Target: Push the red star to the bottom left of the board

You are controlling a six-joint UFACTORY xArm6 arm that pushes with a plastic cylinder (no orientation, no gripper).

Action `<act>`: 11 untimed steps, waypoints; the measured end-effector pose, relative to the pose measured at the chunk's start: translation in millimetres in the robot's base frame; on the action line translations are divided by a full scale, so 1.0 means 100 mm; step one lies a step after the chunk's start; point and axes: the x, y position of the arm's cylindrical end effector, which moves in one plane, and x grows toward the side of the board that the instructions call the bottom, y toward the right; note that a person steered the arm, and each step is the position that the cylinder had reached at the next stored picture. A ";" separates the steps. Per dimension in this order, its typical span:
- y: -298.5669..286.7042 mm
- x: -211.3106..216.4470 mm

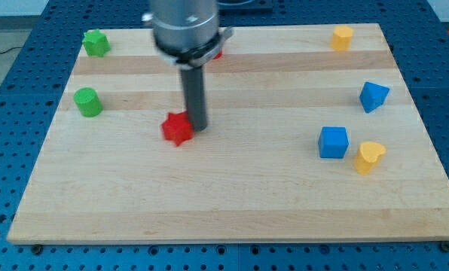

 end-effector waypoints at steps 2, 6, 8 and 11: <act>-0.62 0.21; -1.25 0.54; -0.79 0.35; -1.22 0.77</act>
